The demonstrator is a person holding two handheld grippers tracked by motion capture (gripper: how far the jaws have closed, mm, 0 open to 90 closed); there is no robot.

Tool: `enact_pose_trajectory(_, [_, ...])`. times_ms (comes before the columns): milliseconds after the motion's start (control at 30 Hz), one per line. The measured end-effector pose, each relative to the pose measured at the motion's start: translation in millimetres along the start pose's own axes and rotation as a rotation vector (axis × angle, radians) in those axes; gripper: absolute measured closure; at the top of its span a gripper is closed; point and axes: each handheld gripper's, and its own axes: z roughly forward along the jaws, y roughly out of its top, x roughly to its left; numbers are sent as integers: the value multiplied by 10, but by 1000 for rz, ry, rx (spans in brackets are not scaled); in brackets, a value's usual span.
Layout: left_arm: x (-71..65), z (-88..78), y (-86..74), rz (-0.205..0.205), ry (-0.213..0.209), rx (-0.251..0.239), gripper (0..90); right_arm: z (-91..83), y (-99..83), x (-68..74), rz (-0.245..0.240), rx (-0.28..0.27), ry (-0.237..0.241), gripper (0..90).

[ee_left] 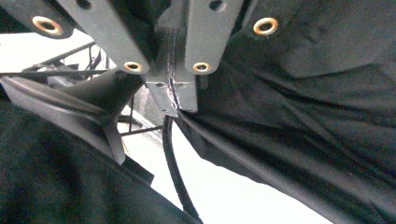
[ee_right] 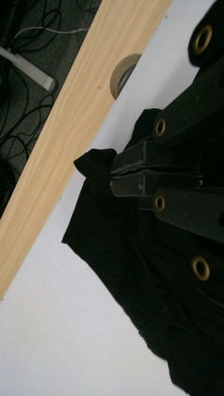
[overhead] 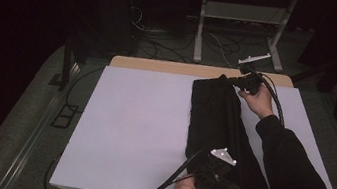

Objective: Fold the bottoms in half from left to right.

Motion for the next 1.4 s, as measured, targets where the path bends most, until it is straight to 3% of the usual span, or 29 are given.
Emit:
enact_pose_trajectory(133, [-21,129,56,-22,-10,-4,887,18,-3,26,-22,11,-12,869])
enact_pose_trajectory(433, [17,304,143,-116,-17,-26,887,30,-6,2,-39,-1,-19,869])
enact_pose_trajectory(600, [47,426,198,-167,-55,-29,886,61,-52,-57,-33,13,-18,869])
enact_pose_trajectory(700, [76,514,241,-159,-43,-11,887,55,-61,-92,-33,2,-13,869])
enact_pose_trajectory(1033, [126,720,211,-192,-19,46,886,153,-163,-205,-21,22,-18,869])
enact_pose_trajectory(1400, [173,853,190,-234,-2,27,885,180,-193,-196,-20,8,3,868])
